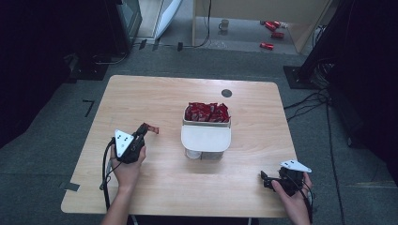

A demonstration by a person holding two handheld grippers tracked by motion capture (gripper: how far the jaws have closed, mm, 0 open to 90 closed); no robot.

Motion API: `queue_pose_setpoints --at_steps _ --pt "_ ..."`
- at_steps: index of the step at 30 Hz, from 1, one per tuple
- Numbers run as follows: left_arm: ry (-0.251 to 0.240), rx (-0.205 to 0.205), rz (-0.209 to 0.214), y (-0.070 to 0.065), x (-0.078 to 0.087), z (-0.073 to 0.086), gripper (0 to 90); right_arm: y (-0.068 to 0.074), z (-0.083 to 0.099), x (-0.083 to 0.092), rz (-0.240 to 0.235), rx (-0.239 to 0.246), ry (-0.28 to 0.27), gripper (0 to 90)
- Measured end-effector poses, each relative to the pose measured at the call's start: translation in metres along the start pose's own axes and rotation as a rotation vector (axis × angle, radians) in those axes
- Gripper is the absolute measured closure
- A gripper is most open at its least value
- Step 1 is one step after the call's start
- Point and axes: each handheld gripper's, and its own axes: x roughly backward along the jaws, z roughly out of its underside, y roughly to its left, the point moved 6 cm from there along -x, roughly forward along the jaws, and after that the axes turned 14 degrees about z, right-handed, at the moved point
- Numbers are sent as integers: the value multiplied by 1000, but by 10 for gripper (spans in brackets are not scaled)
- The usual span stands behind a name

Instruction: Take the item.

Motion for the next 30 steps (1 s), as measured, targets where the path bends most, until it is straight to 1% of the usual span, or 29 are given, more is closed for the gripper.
queue_pose_setpoints --at_steps 3,5,8,11,15,17,18,20,21,23,26,28,30 --pt "17 13 19 0 6 4 883 0 0 0 0 0 0 0" --pt "24 33 33 0 10 7 884 0 0 0 0 0 0 0" --pt "31 57 41 1 14 12 887 0 0 0 0 0 0 0" --pt "50 71 49 2 17 19 887 0 0 0 0 0 0 0" --pt "81 86 58 2 15 29 884 0 0 0 0 0 0 0" --pt "106 99 71 3 12 35 879 0 0 0 0 0 0 0" --pt "127 109 77 3 11 40 876 0 0 0 0 0 0 0" --pt "163 126 75 5 7 48 871 0 0 0 0 0 0 0" --pt "166 130 77 6 6 49 869 0 0 0 0 0 0 0" --pt "177 124 71 6 5 49 870 0 0 0 0 0 0 0" --pt "218 135 76 5 3 53 861 0 0 0 0 0 0 0" --pt "236 130 77 4 2 54 848 0 0 0 0 0 0 0" --pt "244 135 77 4 2 55 830 0 0 0 0 0 0 0"
